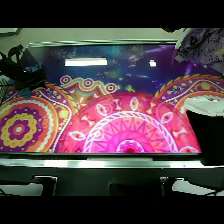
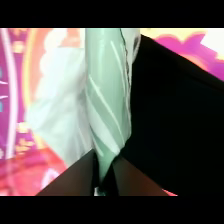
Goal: Fold the clothes and pants, and hang the long-sleeved shirts on hangers.
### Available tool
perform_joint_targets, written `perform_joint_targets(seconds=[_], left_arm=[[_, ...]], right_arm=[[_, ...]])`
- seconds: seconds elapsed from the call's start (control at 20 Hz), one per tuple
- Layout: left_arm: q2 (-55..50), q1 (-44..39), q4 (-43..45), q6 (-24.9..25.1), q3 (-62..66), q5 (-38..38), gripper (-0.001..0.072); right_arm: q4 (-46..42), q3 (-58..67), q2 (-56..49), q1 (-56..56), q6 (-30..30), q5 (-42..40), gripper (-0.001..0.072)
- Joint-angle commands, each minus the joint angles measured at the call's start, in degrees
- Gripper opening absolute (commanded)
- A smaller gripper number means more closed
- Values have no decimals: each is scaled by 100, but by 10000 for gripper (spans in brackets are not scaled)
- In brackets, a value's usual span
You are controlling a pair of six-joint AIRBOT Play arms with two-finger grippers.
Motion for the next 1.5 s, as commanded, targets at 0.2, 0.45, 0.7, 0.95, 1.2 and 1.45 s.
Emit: perform_joint_targets(seconds=[0.2, 0.45, 0.7, 0.95, 1.2, 1.45], left_arm=[[2, 7, 2, 7, -2, 2, 19], [2, 7, 2, 28, -2, -2, 19], [2, 7, 2, 28, -2, -146, 19], [2, 4, 2, 24, -2, -142, 19], [2, 4, 2, 24, -2, -142, 19], [2, 4, 2, 24, -2, -142, 19]], right_arm=[[-1550, -1064, 153, -4, -273, 920, 28], [-2400, -2575, 505, -4, -205, 459, 29], [-2811, -3254, 503, -4, -79, 330, 29], [-2981, -3425, 503, -4, -59, 385, 30], [-3263, -3762, 503, -4, -59, 433, 30], [-3351, -3930, 503, -4, 28, 382, 122]])
